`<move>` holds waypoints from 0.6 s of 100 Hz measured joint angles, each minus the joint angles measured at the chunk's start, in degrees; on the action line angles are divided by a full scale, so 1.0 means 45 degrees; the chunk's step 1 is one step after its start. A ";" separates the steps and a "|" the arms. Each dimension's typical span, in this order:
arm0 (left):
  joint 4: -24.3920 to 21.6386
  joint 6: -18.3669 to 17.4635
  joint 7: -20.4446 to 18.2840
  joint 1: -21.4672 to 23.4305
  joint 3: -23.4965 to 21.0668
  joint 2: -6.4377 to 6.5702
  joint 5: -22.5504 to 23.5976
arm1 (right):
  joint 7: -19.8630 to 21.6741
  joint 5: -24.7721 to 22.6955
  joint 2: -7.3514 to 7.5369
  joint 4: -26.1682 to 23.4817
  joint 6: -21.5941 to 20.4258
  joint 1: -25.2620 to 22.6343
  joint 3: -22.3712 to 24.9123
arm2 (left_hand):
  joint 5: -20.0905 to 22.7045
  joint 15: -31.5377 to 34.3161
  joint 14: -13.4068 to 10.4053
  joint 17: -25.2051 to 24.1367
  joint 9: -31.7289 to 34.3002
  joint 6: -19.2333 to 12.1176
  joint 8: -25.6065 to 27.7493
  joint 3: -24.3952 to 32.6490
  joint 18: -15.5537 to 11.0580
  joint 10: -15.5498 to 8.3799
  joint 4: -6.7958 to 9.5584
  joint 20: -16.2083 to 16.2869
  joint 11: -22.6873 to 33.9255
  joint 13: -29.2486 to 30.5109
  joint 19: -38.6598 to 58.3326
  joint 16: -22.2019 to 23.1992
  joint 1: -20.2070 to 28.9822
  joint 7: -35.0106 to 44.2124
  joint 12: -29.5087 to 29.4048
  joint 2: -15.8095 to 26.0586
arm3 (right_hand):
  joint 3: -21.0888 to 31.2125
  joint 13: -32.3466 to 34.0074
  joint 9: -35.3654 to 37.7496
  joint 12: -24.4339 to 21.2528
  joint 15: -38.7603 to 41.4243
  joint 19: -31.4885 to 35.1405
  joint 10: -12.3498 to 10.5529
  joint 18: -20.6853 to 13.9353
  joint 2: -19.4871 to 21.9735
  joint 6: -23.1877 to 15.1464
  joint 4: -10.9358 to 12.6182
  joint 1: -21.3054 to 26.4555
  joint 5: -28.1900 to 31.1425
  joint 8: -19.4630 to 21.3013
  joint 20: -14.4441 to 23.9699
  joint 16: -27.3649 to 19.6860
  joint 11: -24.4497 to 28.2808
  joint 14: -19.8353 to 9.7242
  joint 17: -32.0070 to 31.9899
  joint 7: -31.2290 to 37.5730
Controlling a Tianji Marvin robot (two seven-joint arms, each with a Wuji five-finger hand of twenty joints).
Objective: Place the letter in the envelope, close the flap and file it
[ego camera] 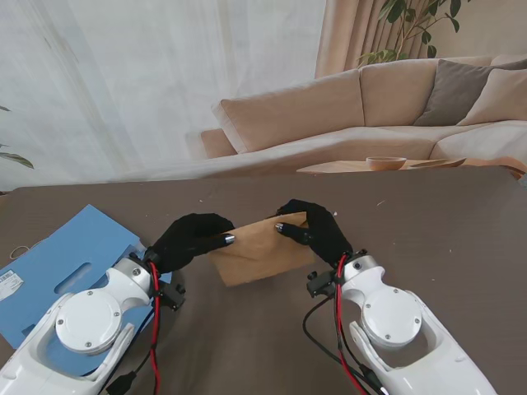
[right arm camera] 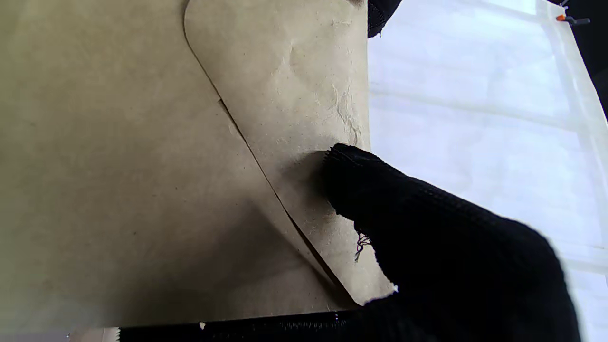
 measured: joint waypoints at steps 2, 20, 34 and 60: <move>-0.0005 0.0019 0.0000 0.0005 -0.0003 0.0000 -0.0043 | 0.0006 0.0004 0.0003 -0.0009 0.0000 -0.0019 0.0015 | 0.0000 0.0000 0.0000 0.0000 0.0014 0.0007 -0.0007 0.0000 0.0000 0.0000 0.0000 0.0000 0.0048 0.0000 0.0000 0.0001 0.0030 -0.0001 0.0070 0.0000 | 0.0006 0.0009 0.0000 0.0033 0.0029 0.0124 0.0014 0.0000 0.0000 0.0000 -0.0001 0.0000 0.0000 0.0018 0.0000 0.0014 0.0006 0.0000 0.0018 0.0000; -0.0020 0.0080 0.0067 -0.0008 0.0079 0.0014 0.0754 | 0.0005 0.0025 0.0023 -0.0100 -0.0098 -0.0260 0.0131 | 0.0204 0.0601 0.0002 0.0621 0.0931 0.0146 -0.0007 -0.0251 0.0000 0.0000 0.0000 0.0166 0.0363 0.0623 0.0400 0.0135 0.1365 0.0917 0.1251 0.0291 | 0.0035 0.0320 0.0130 0.0078 0.0174 0.0269 0.0198 0.0151 0.0000 0.0029 -0.0367 0.0015 0.0000 0.0022 0.0010 0.0032 0.0127 0.0002 0.0502 -0.0097; 0.0014 0.0048 -0.0025 -0.0050 0.0138 0.0061 0.0995 | -0.0096 -0.0059 0.0034 -0.0124 -0.0220 -0.0448 0.0154 | 0.0167 0.0582 0.0002 0.0410 0.0852 0.0148 -0.0201 -0.0302 0.0000 0.0000 0.0000 0.0169 0.0165 0.0556 0.0505 0.0143 0.1316 0.0964 0.1402 0.0291 | 0.0043 0.0527 0.0130 0.0078 0.0281 0.0412 0.0271 0.0243 0.0000 0.0122 -0.0454 0.0108 0.0000 0.0009 0.0010 0.0033 0.0128 0.0006 0.0782 -0.0110; 0.0049 0.0063 -0.1002 -0.0108 0.0144 0.0269 0.0398 | -0.0146 0.0133 0.0033 -0.0074 -0.0294 -0.0458 0.0078 | 0.0023 -0.0669 -0.0004 -0.0280 -0.0109 0.0474 -0.1038 0.1269 -0.0011 0.0159 0.0000 0.0156 -0.0423 -0.0311 -0.0281 0.0143 -0.2060 -0.1876 -0.0643 -0.0120 | 0.0092 0.0532 0.0131 0.0078 0.0284 0.0434 0.0368 0.0301 0.0000 0.0272 -0.0454 0.0108 0.0000 -0.0025 0.0010 0.0036 0.0128 0.0006 0.0851 -0.0110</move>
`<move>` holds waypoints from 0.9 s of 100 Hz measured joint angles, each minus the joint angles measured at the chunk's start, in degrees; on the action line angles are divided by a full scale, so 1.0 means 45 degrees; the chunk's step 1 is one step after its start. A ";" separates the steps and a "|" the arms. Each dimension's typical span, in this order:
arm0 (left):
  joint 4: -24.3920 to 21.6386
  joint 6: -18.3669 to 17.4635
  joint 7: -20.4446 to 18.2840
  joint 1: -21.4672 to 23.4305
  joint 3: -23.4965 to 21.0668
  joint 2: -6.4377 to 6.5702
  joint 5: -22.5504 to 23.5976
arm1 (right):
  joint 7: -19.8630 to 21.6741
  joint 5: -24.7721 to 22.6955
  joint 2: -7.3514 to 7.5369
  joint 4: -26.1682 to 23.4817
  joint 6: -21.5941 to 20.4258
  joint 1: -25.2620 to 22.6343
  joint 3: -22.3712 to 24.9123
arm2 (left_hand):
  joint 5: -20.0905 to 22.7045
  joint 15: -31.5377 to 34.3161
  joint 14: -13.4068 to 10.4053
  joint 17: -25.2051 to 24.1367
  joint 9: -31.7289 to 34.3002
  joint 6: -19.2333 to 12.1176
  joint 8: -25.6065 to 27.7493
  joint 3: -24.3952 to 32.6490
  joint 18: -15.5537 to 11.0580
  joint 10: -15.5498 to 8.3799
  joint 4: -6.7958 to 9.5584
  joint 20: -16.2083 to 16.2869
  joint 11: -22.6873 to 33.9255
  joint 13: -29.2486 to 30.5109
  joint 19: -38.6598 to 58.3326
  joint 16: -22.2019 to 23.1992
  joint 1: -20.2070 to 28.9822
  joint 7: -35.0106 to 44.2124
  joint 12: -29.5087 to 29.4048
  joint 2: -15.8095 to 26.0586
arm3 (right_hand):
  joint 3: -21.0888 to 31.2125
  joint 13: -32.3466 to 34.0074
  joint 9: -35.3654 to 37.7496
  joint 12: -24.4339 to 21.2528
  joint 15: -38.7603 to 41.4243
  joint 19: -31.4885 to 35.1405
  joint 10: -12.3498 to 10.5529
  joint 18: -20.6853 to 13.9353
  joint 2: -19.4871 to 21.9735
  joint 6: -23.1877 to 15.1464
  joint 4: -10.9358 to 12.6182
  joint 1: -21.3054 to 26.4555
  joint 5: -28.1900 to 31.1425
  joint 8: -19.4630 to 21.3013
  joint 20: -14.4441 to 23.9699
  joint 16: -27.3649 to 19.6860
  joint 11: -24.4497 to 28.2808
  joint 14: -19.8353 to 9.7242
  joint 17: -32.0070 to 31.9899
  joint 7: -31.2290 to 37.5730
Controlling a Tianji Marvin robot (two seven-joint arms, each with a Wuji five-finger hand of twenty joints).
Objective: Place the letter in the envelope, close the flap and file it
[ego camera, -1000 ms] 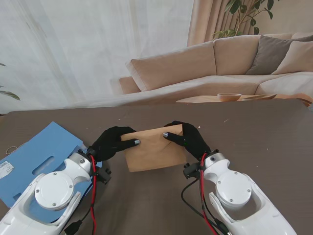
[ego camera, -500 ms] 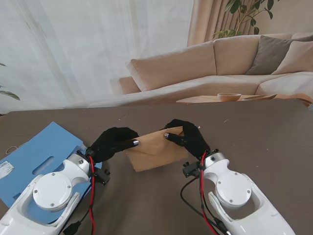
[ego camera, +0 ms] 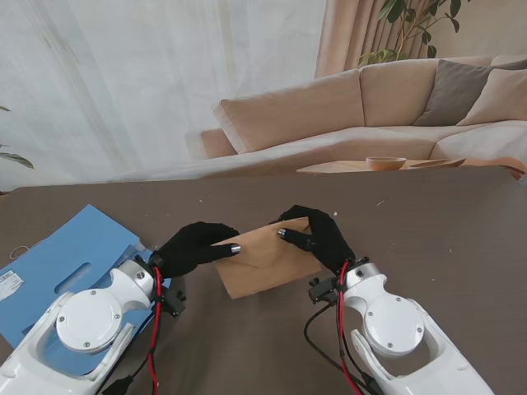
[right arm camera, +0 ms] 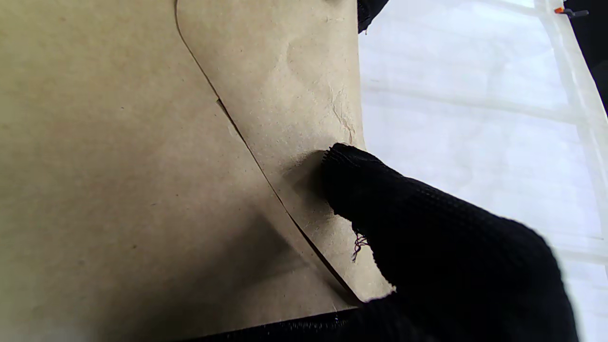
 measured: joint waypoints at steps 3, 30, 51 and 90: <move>-0.0001 0.0023 0.0000 -0.0028 0.0053 0.0020 0.0129 | 0.0004 0.0017 0.0000 0.0021 -0.0024 0.0027 -0.0031 | 0.0000 -0.0004 -0.0006 -0.0002 0.0000 -0.0004 0.0077 0.0115 -0.0001 0.0000 0.0000 0.0000 -0.0002 0.0000 -0.0019 0.0000 0.0028 0.0000 -0.0001 -0.0127 | 0.0006 0.0003 0.0003 0.0000 0.0000 0.0001 0.0006 0.0002 0.0000 0.0010 0.0000 0.0000 0.0000 -0.0066 0.0000 0.0000 0.0000 0.0000 0.0054 0.0000; 0.0000 0.0053 0.0301 -0.0186 0.0352 0.0029 0.0598 | 0.0046 -0.0289 0.0002 0.0096 -0.0154 0.0144 -0.0110 | 0.0559 0.1143 -0.0162 0.0733 0.1181 -0.0472 0.0851 -0.1101 -0.0013 -0.0200 0.0000 0.0035 0.0481 0.0641 0.0701 0.0149 0.3422 0.2538 0.2440 0.0106 | -0.0271 0.0175 0.0127 -0.0165 -0.0156 0.0106 0.0032 0.0005 0.0111 0.0156 0.0000 -0.0015 0.0000 -0.0711 0.0000 0.0003 -0.0330 0.0002 -0.0222 -0.0388; 0.0003 0.0012 0.0780 -0.0160 0.0359 -0.0095 0.0655 | 0.1636 -0.1055 0.0343 -0.0190 -0.0067 -0.0131 0.0357 | 0.0523 0.1586 -0.0162 0.0753 0.1181 -0.0583 0.1929 -0.1178 -0.0013 -0.0200 0.0000 0.0048 0.0948 0.0643 0.0984 0.0332 0.3422 0.3426 0.2911 0.0107 | -0.0803 -0.1631 -0.1788 -0.0403 -0.1019 -0.0353 -0.0258 -0.0205 0.0017 0.0514 0.0542 -0.2428 -0.0667 0.0218 -0.0007 0.0007 -0.0426 -0.0007 -0.1771 -0.4118; -0.0040 -0.0033 0.0875 -0.0082 0.0245 -0.0156 0.0398 | 0.1042 -0.0012 0.0310 0.0055 0.0108 0.0039 0.0110 | 0.0509 0.1586 -0.0162 0.0747 0.1175 -0.0583 0.2234 -0.1185 -0.0013 -0.0200 0.0000 0.0044 0.0950 0.0643 0.0993 0.0343 0.3422 0.3441 0.2900 0.0107 | -0.1014 0.0035 0.0168 -0.0242 -0.0120 0.0127 -0.0226 -0.0014 0.0099 0.0014 0.0477 -0.0422 0.0322 -0.0446 0.0133 0.0031 0.0065 0.0001 -0.0033 0.0013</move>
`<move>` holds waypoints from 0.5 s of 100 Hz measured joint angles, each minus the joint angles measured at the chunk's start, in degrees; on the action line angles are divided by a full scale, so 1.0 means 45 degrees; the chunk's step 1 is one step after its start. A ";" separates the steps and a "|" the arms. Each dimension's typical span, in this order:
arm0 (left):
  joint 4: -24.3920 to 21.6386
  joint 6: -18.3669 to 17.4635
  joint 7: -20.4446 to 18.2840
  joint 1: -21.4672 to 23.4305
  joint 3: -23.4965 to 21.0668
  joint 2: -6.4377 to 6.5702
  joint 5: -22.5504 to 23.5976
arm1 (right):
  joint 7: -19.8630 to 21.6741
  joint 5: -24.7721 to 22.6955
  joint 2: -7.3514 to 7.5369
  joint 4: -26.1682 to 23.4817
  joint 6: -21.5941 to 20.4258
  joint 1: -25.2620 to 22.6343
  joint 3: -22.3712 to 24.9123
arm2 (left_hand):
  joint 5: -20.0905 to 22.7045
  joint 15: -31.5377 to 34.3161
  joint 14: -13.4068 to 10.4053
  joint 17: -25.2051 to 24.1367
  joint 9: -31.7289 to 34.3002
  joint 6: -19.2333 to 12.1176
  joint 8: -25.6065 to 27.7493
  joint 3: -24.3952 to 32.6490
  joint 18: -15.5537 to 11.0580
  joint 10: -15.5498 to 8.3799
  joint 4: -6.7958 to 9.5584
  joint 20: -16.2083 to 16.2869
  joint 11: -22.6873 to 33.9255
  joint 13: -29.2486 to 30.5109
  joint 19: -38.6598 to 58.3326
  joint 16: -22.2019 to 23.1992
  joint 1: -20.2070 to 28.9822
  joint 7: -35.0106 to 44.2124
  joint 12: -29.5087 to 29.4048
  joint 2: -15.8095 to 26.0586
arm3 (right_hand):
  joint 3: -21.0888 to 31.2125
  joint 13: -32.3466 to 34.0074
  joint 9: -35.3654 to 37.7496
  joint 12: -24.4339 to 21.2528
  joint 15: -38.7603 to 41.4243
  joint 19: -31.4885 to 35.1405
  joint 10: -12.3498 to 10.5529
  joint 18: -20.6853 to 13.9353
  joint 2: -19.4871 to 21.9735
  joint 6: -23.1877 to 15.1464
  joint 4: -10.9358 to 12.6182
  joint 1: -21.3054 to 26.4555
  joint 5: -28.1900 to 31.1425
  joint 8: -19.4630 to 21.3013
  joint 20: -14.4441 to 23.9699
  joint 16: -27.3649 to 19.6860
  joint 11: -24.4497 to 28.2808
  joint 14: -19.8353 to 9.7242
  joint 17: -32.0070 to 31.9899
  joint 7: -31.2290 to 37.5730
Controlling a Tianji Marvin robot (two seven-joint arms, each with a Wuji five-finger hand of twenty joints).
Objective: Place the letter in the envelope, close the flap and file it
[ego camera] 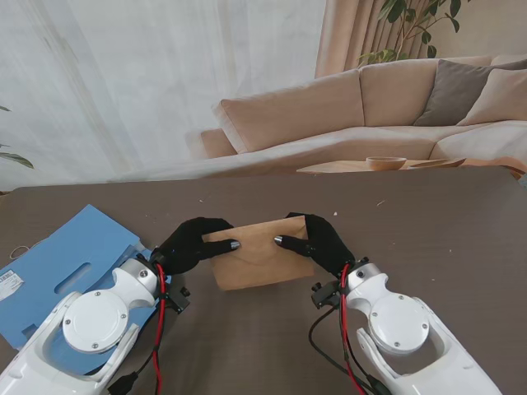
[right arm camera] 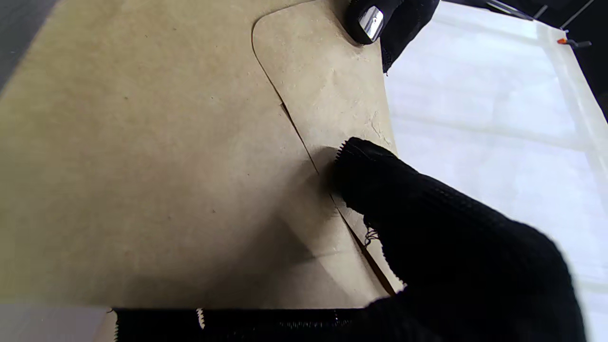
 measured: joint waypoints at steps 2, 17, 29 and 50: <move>-0.0007 0.0004 -0.0011 0.0001 -0.0009 0.0000 0.0032 | -0.0012 0.0006 -0.0011 0.0017 -0.0026 0.0008 -0.0011 | 0.0000 -0.0153 0.0000 -0.0047 -0.0001 0.0000 -0.0128 -0.0002 0.0000 0.0000 0.0000 -0.0018 -0.0055 0.0000 -0.0023 0.0000 0.0000 -0.0017 -0.0012 0.0000 | 0.0000 0.0109 0.0209 0.0045 0.0036 0.0006 0.0025 0.0009 0.0003 0.0000 0.0000 0.0000 0.0000 0.0073 0.0000 0.0000 0.0105 0.0000 0.0068 0.0016; -0.0077 0.0119 -0.0073 0.0028 -0.0081 0.0008 0.0211 | -0.0457 -0.0037 -0.0106 0.0066 -0.0149 -0.0024 -0.0092 | -0.0868 -0.2306 -0.0137 -0.0941 -0.1621 -0.0119 -0.1383 -0.0139 -0.0165 -0.0010 0.0000 -0.0395 -0.1606 -0.1284 -0.1602 -0.1001 -0.0835 -0.2052 -0.2027 0.0001 | 0.0001 0.0479 0.0509 0.0257 0.0300 0.0309 0.0118 0.0057 -0.0007 0.0005 -0.0002 0.0000 0.0002 0.0535 0.0000 0.0001 0.0153 0.0002 0.0517 0.0024; -0.0208 0.0329 -0.0414 0.0082 -0.0209 0.0040 0.0214 | -0.1125 0.0122 -0.0251 0.0059 -0.0142 -0.0153 -0.0105 | -0.2933 -0.5098 -0.0873 -0.2036 -0.4761 -0.0075 -0.3169 0.1628 -0.0734 -0.0228 0.0000 -0.0945 -0.2924 -0.3320 -0.4569 -0.2441 -0.3461 -0.4544 -0.4204 0.0001 | 0.0101 0.0497 0.0509 0.0301 0.0455 0.0459 0.0170 0.0188 -0.0113 0.0057 -0.0004 0.0000 0.0148 0.0663 0.0000 0.0110 0.0255 0.0008 0.0681 0.0026; -0.0356 0.0359 -0.0909 0.0061 -0.0455 0.0199 0.1095 | -0.2346 0.0092 -0.0524 -0.0095 -0.0067 -0.0527 -0.0066 | -0.4874 -0.7527 -0.1683 -0.2408 -0.7289 -0.0075 -0.4187 0.1396 -0.1467 -0.0809 0.0000 -0.0311 -0.3868 -0.4971 -0.9383 -0.3063 -0.4674 -0.5438 -0.4761 -0.0244 | 0.0168 0.0790 0.0644 0.0310 0.0585 0.0611 0.0282 0.0204 -0.0135 0.0165 -0.0007 0.0000 0.0148 0.0782 0.0000 0.0120 0.0283 0.0172 0.0935 0.0026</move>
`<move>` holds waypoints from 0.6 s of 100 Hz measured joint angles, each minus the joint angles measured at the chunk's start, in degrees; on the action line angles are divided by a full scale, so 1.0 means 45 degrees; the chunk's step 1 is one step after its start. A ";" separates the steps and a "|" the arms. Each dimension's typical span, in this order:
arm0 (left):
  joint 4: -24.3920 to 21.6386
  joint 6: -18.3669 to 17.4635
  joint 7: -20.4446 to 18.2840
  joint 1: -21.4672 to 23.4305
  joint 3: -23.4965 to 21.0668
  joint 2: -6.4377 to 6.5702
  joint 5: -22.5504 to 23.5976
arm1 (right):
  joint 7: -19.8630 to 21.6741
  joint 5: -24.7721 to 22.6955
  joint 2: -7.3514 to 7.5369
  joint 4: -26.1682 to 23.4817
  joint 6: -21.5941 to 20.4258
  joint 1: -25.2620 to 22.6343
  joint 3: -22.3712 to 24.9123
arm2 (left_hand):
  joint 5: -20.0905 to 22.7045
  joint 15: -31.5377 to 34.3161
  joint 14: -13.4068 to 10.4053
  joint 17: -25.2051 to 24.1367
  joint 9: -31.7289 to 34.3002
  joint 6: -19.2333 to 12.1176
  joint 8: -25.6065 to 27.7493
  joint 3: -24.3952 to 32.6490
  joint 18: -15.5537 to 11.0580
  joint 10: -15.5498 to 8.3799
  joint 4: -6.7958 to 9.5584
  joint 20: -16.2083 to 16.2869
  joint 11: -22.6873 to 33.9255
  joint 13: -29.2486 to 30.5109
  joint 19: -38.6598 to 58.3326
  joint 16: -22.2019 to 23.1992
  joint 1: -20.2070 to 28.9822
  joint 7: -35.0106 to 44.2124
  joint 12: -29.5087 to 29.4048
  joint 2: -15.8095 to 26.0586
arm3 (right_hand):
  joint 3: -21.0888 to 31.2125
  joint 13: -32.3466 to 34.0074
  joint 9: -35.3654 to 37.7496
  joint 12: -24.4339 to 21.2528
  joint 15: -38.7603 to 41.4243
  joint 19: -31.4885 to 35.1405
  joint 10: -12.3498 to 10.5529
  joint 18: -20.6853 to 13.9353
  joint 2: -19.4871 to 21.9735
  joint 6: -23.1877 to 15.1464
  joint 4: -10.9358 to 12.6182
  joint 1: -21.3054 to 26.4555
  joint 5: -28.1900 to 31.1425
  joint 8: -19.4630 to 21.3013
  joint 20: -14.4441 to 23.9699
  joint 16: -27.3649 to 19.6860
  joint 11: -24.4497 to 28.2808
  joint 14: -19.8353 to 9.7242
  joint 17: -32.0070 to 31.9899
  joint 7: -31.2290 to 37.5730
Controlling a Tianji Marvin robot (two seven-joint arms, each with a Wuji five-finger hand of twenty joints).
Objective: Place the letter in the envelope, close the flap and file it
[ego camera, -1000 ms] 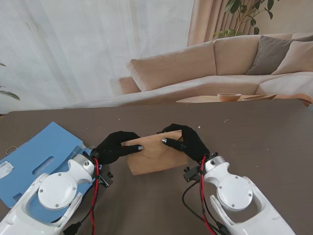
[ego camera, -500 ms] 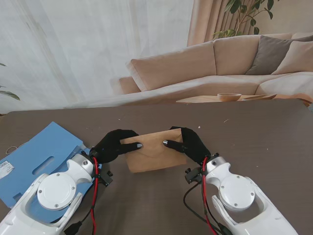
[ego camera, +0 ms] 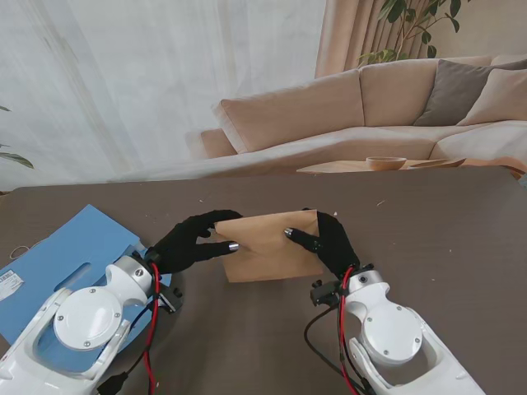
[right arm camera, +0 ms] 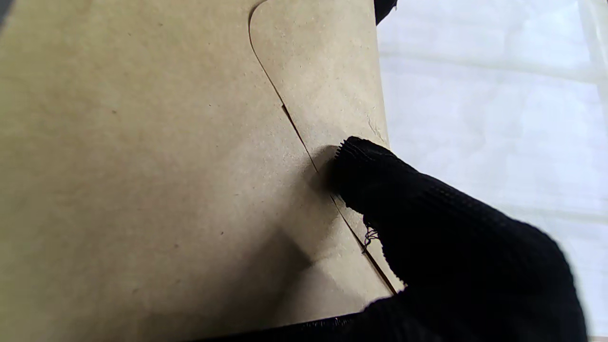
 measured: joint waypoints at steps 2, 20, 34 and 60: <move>-0.0008 -0.0010 0.0006 -0.0003 -0.0039 0.0003 0.0136 | -0.0132 -0.0089 -0.0023 -0.0011 0.0000 -0.0042 0.0000 | 0.0000 -0.0090 -0.0014 0.0039 0.0000 0.0000 -0.0001 0.0000 -0.0006 -0.0001 0.0000 0.0215 0.0000 0.0000 -0.0245 0.0000 0.0000 0.0000 0.0000 0.0000 | 0.0003 0.0002 0.0000 0.0000 0.0001 0.0005 0.0000 0.0022 -0.0004 0.0002 0.0000 0.0000 0.0000 0.0001 0.0000 0.0000 0.0000 0.0000 0.0003 0.0000; -0.0077 -0.0178 -0.0528 -0.0052 -0.0625 0.0111 0.2792 | -0.1095 -0.0729 -0.0196 -0.0028 -0.0149 -0.0417 -0.0029 | 0.0026 -0.0396 -0.0021 0.0429 0.0010 0.0000 -0.0001 0.0001 -0.0011 -0.0005 0.0000 0.0743 0.0002 0.0053 -0.0988 0.0000 0.0000 0.0000 0.0000 0.0000 | 0.0145 0.0117 0.0000 -0.0038 0.0001 0.0016 0.0044 0.0120 -0.0096 0.0171 0.0000 0.0000 0.0000 0.0001 0.0000 0.0002 -0.0013 0.0004 0.0023 0.0000; -0.0078 -0.0194 -0.0971 0.0010 -0.1323 0.0272 0.4293 | -0.1452 -0.1203 -0.0274 -0.0022 -0.0397 -0.0738 -0.0017 | 0.0028 -0.0634 -0.0021 0.0467 0.0012 0.0000 -0.0003 -0.0060 -0.0015 -0.0007 0.0000 0.0791 0.0002 0.0186 -0.1112 0.0000 0.0001 0.0000 -0.0001 0.0000 | 0.0151 0.0117 0.0000 -0.0047 0.0001 0.0019 0.0058 0.0122 -0.0099 0.0175 -0.0001 0.0000 0.0002 0.0001 0.0000 0.0002 -0.0016 0.0004 0.0031 0.0000; -0.0333 0.0439 -0.0886 0.1175 -0.2842 0.0339 0.7225 | -0.1538 -0.0916 -0.0313 0.0271 -0.0850 -0.0954 0.0029 | 0.0027 -0.0846 -0.0022 0.0467 0.0014 -0.0002 -0.0030 -0.0921 -0.0031 -0.0008 0.0000 0.0926 0.0002 0.0211 -0.1293 0.0133 0.0028 -0.0005 -0.0001 0.0248 | 0.0174 0.0118 0.0000 -0.0049 0.0001 0.0020 0.0145 0.0123 -0.0104 0.0247 -0.0001 0.0000 0.0002 0.0001 0.0000 0.0003 -0.0018 0.0107 0.0024 0.0000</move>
